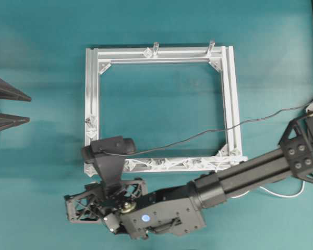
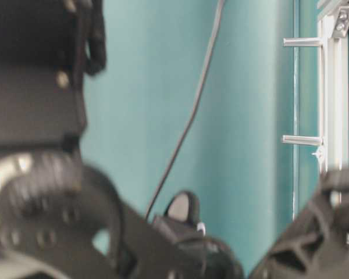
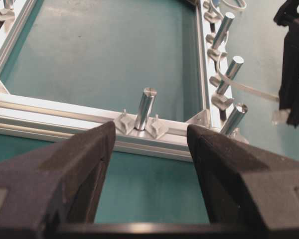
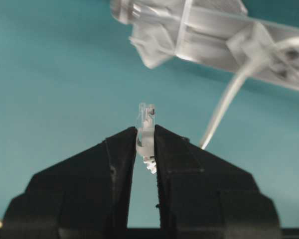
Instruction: Move the cable alternately left and right between 8 closely spaced pins so it hooks onto each one.
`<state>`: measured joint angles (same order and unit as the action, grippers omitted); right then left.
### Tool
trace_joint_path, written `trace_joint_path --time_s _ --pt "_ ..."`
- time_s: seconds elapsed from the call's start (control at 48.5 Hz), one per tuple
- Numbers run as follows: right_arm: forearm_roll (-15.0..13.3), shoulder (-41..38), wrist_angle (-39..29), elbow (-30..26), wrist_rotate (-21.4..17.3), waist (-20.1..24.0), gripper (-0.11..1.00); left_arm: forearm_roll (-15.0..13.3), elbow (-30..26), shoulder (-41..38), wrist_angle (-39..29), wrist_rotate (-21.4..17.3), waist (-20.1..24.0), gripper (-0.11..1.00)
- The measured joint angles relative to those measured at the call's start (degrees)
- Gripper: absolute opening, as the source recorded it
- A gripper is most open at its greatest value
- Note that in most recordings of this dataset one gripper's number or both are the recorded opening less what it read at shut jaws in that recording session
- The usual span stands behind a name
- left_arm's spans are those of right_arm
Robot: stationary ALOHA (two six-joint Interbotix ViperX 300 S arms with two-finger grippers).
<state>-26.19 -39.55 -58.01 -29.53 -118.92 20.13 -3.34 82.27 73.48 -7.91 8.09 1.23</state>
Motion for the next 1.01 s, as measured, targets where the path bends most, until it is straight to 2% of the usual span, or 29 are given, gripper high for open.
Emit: trace_joint_path --time_s 0.227,0.495,0.742,1.01 --pt "-0.1 -2.8 4.7 -4.4 5.0 -2.2 0.14 -0.1 0.0 0.0 -0.1 0.0 0.0 0.63" --pt "0.1 -5.7 7.2 -8.9 7.7 -4.2 0.14 0.0 -0.3 0.0 -0.1 0.0 0.0 0.63" --pt "1.4 -6.3 7.3 -10.0 10.4 -4.7 0.14 -0.1 -0.2 0.0 -0.1 0.0 -0.1 0.63" --pt "1.5 -6.3 7.3 -10.1 11.7 -6.2 0.14 0.0 -0.2 0.0 -0.1 0.1 0.0 0.63"
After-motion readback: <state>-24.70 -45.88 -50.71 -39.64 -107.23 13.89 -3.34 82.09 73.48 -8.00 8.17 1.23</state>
